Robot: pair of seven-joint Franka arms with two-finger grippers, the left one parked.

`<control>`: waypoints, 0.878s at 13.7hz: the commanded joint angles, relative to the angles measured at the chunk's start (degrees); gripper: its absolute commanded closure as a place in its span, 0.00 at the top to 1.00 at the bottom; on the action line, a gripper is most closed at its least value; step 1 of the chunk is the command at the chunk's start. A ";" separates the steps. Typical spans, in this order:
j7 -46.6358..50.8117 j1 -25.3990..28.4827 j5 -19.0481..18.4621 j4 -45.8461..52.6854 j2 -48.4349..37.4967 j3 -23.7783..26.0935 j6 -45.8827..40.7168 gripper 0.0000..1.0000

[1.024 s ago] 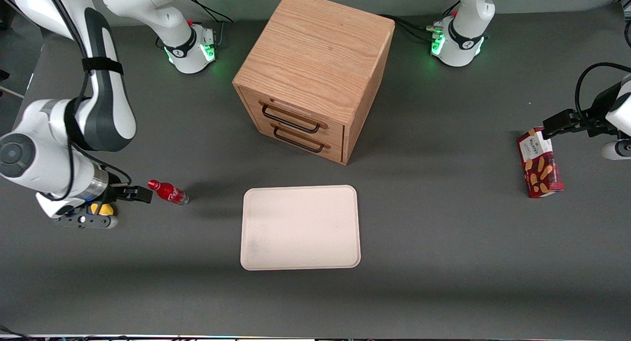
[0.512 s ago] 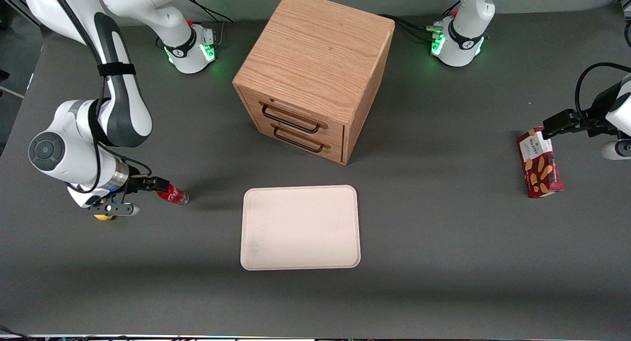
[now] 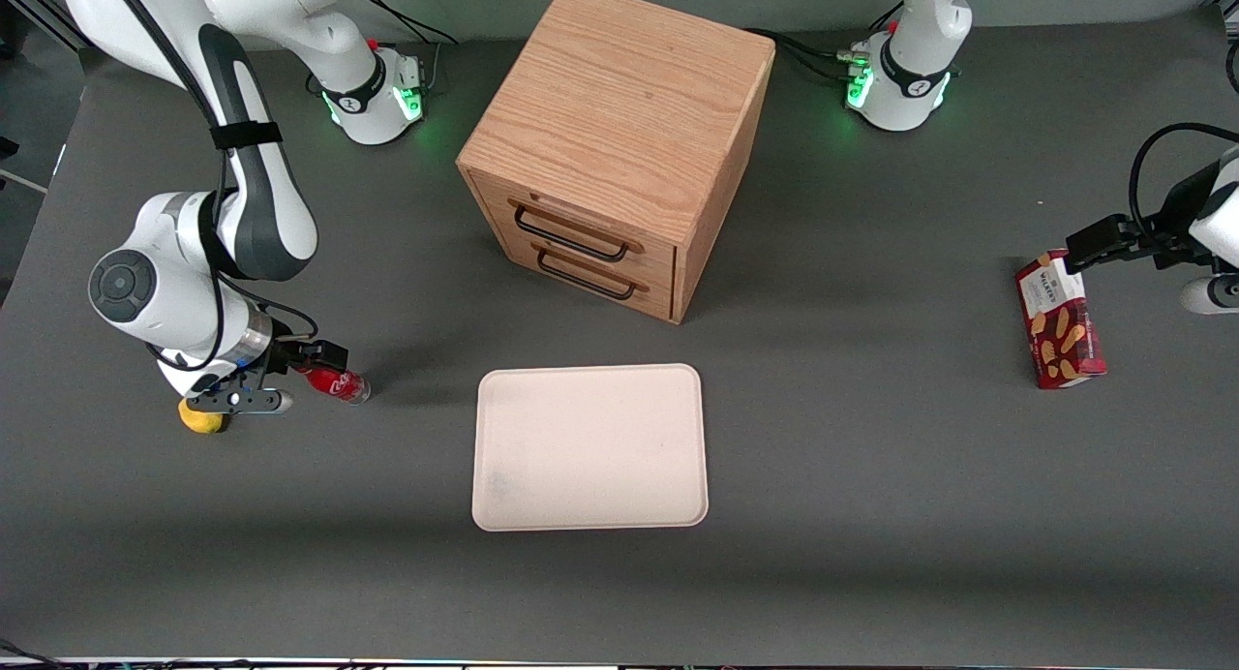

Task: Place coke bottle on tray
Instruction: 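Close the right gripper around the red bottle's cap end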

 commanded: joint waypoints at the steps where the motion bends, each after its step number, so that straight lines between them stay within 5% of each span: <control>1: -2.30 0.22 1.56 -1.49 -1.37 -0.30 1.00 0.95; 2: -2.39 0.22 1.56 -1.49 -1.37 -0.30 0.91 0.87; 7: -3.70 -0.04 1.56 -1.49 -0.84 -0.39 1.00 0.07; 8: -3.88 -0.13 1.56 -1.49 -0.84 -0.39 0.91 0.00; 12: -3.97 0.13 1.47 0.78 -1.28 -0.48 -0.40 0.00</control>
